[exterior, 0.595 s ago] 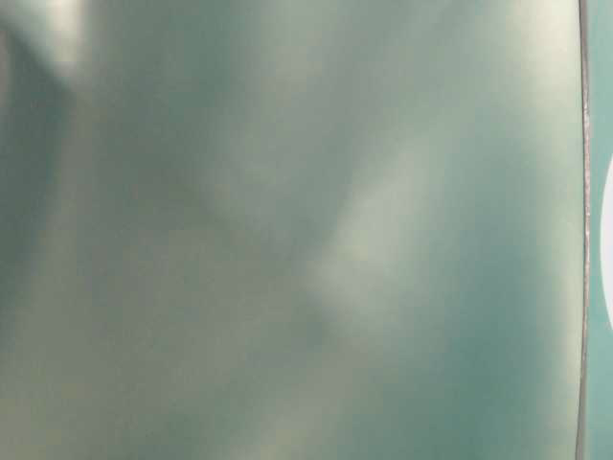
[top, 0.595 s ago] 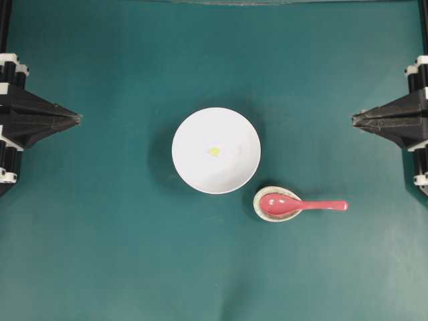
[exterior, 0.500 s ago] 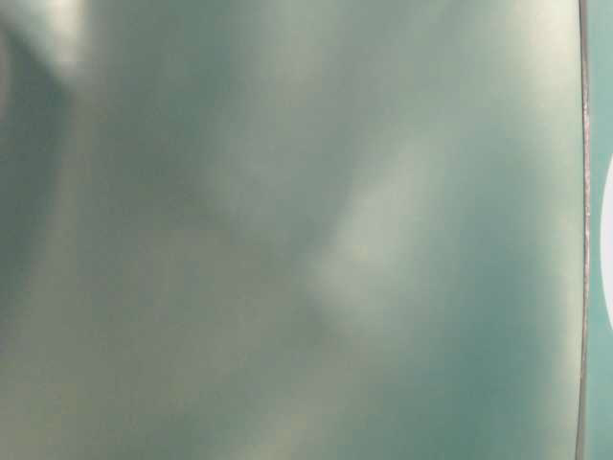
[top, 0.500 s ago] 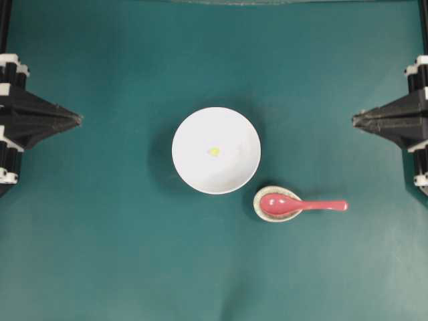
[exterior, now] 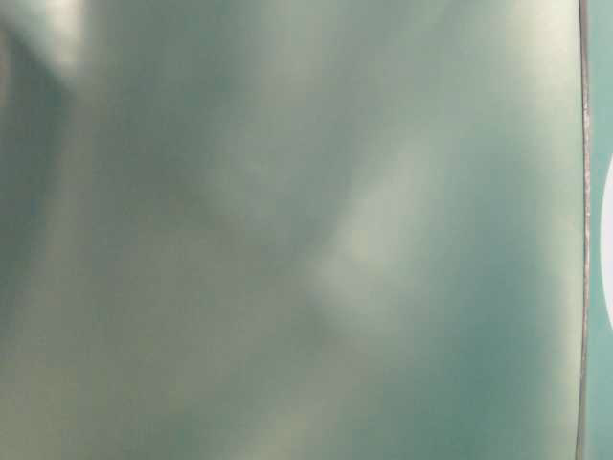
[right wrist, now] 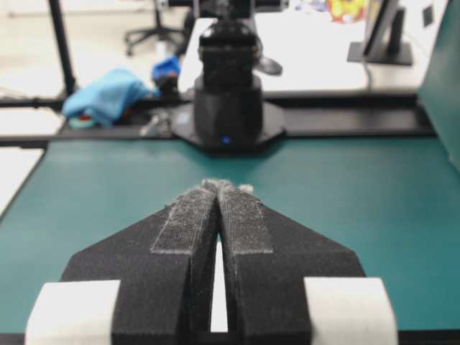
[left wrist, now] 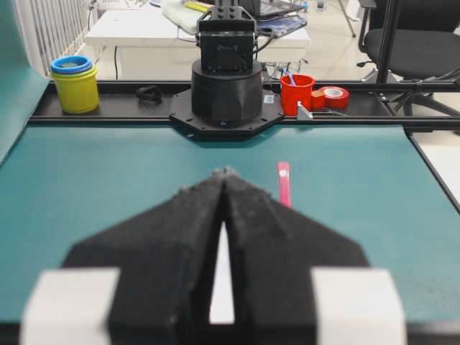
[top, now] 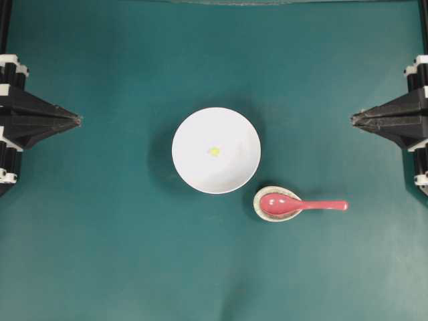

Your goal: Scoop the yellow hexagonal prism block from the bowl with a spoon using the right arm.

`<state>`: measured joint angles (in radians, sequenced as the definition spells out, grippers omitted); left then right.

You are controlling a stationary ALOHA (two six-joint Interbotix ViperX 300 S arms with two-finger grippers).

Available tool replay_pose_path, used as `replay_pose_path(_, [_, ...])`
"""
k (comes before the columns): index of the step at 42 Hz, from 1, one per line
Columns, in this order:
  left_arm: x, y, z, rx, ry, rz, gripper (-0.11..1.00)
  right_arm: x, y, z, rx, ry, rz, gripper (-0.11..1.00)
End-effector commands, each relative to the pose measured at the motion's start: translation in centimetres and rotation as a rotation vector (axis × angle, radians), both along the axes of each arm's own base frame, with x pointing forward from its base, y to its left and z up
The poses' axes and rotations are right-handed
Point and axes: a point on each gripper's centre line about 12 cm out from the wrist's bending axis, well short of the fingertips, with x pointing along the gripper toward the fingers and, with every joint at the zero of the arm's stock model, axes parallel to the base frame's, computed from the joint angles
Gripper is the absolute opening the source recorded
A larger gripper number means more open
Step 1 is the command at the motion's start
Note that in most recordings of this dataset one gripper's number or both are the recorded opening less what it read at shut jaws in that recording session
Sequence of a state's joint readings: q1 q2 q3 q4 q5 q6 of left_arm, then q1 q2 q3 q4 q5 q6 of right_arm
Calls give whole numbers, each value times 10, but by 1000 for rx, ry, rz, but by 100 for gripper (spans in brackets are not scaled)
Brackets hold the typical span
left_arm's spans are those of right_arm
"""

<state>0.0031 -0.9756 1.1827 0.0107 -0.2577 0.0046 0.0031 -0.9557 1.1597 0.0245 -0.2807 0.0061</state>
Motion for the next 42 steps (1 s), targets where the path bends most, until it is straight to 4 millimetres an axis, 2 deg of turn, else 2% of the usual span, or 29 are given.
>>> replay_pose_path(1, [2, 0, 10, 3, -25, 0, 0, 2, 0, 10, 5, -25, 1, 1])
replay_pose_path(4, [2, 0, 10, 5, -25, 0, 0, 2, 0, 10, 5, -26, 1, 8])
replay_pose_path(11, [2, 0, 10, 5, -26, 0, 0, 2, 0, 10, 5, -28, 1, 39])
replay_pose_path(16, [2, 0, 10, 6, -25, 0, 0, 4, 0, 6, 6, -14, 0, 52])
replay_pose_path(28, [2, 0, 10, 6, -25, 1, 0, 25, -2, -19, 34, 25, -13, 52])
replay_pose_path(42, [2, 0, 8, 6, -12, 1, 0, 60, 5, -62, 79, 133, -13, 52])
